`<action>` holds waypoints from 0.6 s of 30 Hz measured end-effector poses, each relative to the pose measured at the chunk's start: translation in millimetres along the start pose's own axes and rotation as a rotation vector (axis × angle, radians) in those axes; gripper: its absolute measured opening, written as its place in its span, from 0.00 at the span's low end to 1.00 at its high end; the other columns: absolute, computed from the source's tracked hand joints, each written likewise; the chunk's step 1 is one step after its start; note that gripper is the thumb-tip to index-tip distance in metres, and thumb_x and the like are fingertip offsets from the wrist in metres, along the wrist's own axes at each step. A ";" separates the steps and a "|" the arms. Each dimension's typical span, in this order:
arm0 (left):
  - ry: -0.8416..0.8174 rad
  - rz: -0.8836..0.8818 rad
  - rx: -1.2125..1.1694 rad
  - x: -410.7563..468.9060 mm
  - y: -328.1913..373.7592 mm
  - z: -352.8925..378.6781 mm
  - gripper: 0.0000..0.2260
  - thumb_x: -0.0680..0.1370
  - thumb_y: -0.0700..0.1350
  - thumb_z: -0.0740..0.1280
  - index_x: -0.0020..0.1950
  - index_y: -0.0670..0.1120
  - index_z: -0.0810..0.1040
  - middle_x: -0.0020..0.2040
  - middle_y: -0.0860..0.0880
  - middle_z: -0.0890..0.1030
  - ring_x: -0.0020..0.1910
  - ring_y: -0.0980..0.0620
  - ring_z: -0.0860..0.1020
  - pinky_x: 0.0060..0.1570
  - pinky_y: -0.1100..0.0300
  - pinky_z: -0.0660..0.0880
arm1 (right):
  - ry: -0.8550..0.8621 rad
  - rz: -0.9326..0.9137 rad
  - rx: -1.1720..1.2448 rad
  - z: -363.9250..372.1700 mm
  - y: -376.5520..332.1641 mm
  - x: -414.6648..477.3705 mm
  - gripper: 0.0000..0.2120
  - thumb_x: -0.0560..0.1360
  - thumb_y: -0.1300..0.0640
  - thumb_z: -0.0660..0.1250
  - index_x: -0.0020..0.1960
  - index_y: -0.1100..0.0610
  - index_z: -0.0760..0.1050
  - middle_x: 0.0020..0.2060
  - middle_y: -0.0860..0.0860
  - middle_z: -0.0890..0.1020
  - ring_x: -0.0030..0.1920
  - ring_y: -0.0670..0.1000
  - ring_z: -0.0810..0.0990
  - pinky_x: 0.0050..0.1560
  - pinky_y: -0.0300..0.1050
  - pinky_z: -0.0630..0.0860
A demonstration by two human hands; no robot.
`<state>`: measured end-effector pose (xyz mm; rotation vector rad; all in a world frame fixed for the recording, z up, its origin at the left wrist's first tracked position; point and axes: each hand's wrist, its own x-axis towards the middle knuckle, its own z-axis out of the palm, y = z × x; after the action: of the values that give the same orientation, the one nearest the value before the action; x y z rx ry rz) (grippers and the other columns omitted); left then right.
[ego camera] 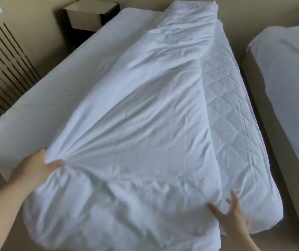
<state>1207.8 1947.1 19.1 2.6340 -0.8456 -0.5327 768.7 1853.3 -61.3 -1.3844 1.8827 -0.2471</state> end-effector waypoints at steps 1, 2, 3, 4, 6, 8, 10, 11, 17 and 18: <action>-0.044 -0.008 0.030 12.1 -15.3 13.1 0.20 0.70 0.44 0.73 0.55 0.33 0.74 0.55 0.32 0.78 0.54 0.35 0.76 0.48 0.51 0.69 | -0.010 0.000 0.025 9.8 -0.6 -1.4 0.47 0.66 0.42 0.71 0.75 0.56 0.51 0.69 0.55 0.67 0.69 0.56 0.66 0.69 0.55 0.56; -0.083 -0.019 0.043 21.2 -25.9 23.2 0.16 0.71 0.41 0.72 0.53 0.33 0.75 0.53 0.33 0.78 0.52 0.36 0.77 0.44 0.53 0.68 | -0.010 0.009 0.047 19.2 -3.2 -0.8 0.45 0.67 0.48 0.74 0.75 0.57 0.52 0.69 0.57 0.67 0.69 0.57 0.66 0.69 0.56 0.58; -0.108 -0.037 0.036 29.3 -33.7 31.2 0.13 0.71 0.39 0.71 0.51 0.32 0.76 0.51 0.33 0.79 0.50 0.37 0.77 0.41 0.55 0.66 | -0.006 0.029 0.054 27.6 -7.0 0.8 0.43 0.67 0.52 0.74 0.74 0.58 0.54 0.69 0.58 0.66 0.69 0.58 0.65 0.69 0.57 0.59; -0.125 -0.056 -0.001 37.9 -40.2 37.6 0.12 0.72 0.38 0.71 0.50 0.31 0.76 0.50 0.33 0.79 0.49 0.37 0.77 0.39 0.55 0.64 | 0.010 0.051 0.069 34.4 -12.0 2.1 0.43 0.67 0.54 0.75 0.74 0.59 0.55 0.69 0.59 0.65 0.69 0.59 0.64 0.69 0.56 0.60; -0.169 -0.067 -0.122 54.5 -49.9 47.3 0.11 0.72 0.37 0.70 0.51 0.31 0.77 0.49 0.33 0.80 0.48 0.38 0.77 0.40 0.54 0.66 | 0.078 0.096 0.092 44.0 -23.3 7.8 0.43 0.67 0.55 0.75 0.73 0.61 0.55 0.70 0.60 0.64 0.70 0.59 0.63 0.70 0.56 0.59; -0.216 -0.075 -0.264 66.5 -51.3 48.4 0.13 0.74 0.39 0.69 0.55 0.34 0.77 0.51 0.35 0.80 0.45 0.43 0.76 0.42 0.54 0.68 | 0.139 0.117 0.186 44.8 -37.0 11.1 0.43 0.68 0.55 0.74 0.74 0.60 0.54 0.71 0.59 0.62 0.71 0.59 0.62 0.70 0.54 0.59; -0.254 -0.052 -0.347 83.5 -54.5 52.0 0.12 0.74 0.40 0.69 0.55 0.37 0.77 0.49 0.38 0.80 0.43 0.46 0.75 0.43 0.55 0.68 | 0.170 0.154 0.336 44.3 -51.7 16.0 0.50 0.63 0.49 0.77 0.74 0.60 0.53 0.71 0.58 0.61 0.70 0.58 0.63 0.69 0.52 0.61; -0.284 -0.023 -0.350 91.2 -54.6 53.8 0.11 0.73 0.40 0.70 0.54 0.38 0.77 0.48 0.40 0.79 0.43 0.46 0.75 0.43 0.56 0.68 | 0.167 0.175 0.348 46.1 -58.1 17.1 0.56 0.54 0.42 0.79 0.73 0.61 0.55 0.69 0.59 0.65 0.68 0.59 0.66 0.67 0.53 0.64; -0.268 0.047 -0.442 112.9 -51.3 40.7 0.16 0.65 0.49 0.75 0.42 0.37 0.79 0.37 0.41 0.79 0.37 0.47 0.75 0.34 0.60 0.70 | 0.207 0.268 0.268 48.4 -89.3 1.4 0.17 0.72 0.59 0.70 0.50 0.74 0.75 0.33 0.63 0.79 0.36 0.60 0.78 0.40 0.54 0.77; -0.199 -0.014 -0.480 125.9 -59.5 31.0 0.23 0.61 0.56 0.75 0.40 0.37 0.78 0.31 0.43 0.78 0.32 0.49 0.74 0.30 0.59 0.69 | 0.211 0.272 0.293 48.3 -89.5 -8.8 0.13 0.73 0.62 0.68 0.47 0.73 0.76 0.26 0.60 0.78 0.30 0.57 0.77 0.31 0.48 0.76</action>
<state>1318.2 1910.8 -63.8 2.1739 -0.6537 -0.8899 867.5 1839.4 -39.9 -0.9245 2.0837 -0.5250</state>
